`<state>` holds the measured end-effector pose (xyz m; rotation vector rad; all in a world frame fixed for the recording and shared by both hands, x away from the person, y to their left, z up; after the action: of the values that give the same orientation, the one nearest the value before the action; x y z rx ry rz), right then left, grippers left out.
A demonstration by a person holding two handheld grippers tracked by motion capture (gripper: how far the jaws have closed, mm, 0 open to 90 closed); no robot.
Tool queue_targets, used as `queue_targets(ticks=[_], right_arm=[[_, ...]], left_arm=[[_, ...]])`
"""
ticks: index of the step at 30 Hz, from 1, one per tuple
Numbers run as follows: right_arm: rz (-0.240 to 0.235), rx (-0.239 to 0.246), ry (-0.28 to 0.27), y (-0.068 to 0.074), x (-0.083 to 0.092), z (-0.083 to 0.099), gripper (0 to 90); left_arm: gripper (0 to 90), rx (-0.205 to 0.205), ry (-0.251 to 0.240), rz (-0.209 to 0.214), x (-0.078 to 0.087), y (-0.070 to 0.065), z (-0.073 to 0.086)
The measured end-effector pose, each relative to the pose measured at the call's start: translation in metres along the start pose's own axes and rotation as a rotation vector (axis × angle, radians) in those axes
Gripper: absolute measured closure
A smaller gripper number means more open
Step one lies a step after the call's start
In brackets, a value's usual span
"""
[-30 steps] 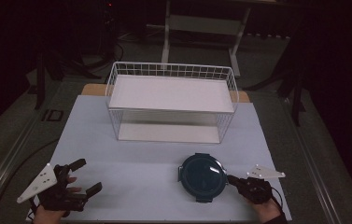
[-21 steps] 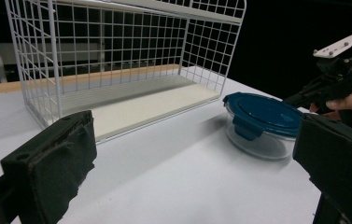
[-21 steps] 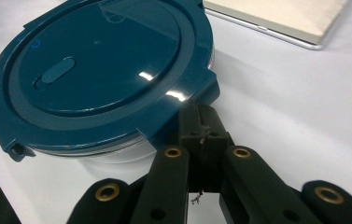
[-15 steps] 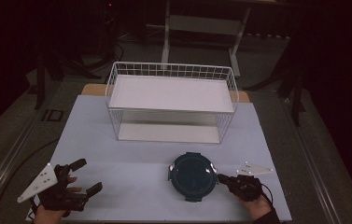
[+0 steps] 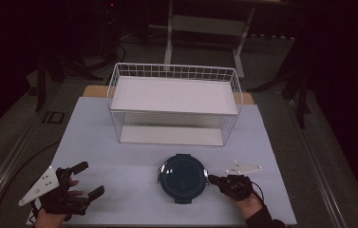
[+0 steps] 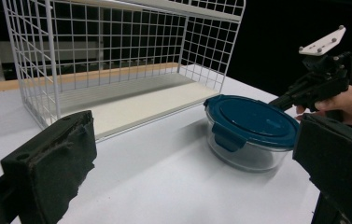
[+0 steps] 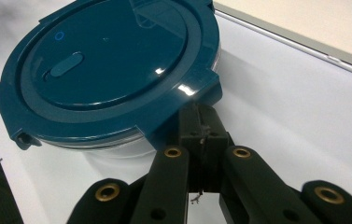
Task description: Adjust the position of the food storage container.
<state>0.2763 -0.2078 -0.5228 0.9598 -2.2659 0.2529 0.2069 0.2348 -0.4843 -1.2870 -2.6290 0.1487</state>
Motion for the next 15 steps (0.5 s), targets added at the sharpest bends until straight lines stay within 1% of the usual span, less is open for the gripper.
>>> queue_targets(ticks=[1,8,15], right_arm=[[-0.004,-0.005,0.0,0.0,-0.001,-0.001,90.0],[-0.021,0.018,0.002,0.007,-0.01,-0.007,90.0],[-0.035,0.025,0.003,0.012,-0.013,-0.009,90.0]], left_arm=[[0.0,0.0,0.0,0.0,0.0,0.0,0.0],[0.0,-0.003,0.001,0.002,0.0,-0.001,0.0],[0.0,-0.006,0.002,0.001,0.0,-0.001,0.0]])
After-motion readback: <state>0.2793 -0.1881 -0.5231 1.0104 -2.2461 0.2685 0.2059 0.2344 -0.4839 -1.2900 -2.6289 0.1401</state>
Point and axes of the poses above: each handheld gripper's, and its own axes: x roughly backward along the jaws, z roughly out of its underside, y roughly to its left, the point moved 4 cm from there along -x, roughly forward along the jaws, and after that the axes turned 6 degrees about z, right-handed, at the moved point
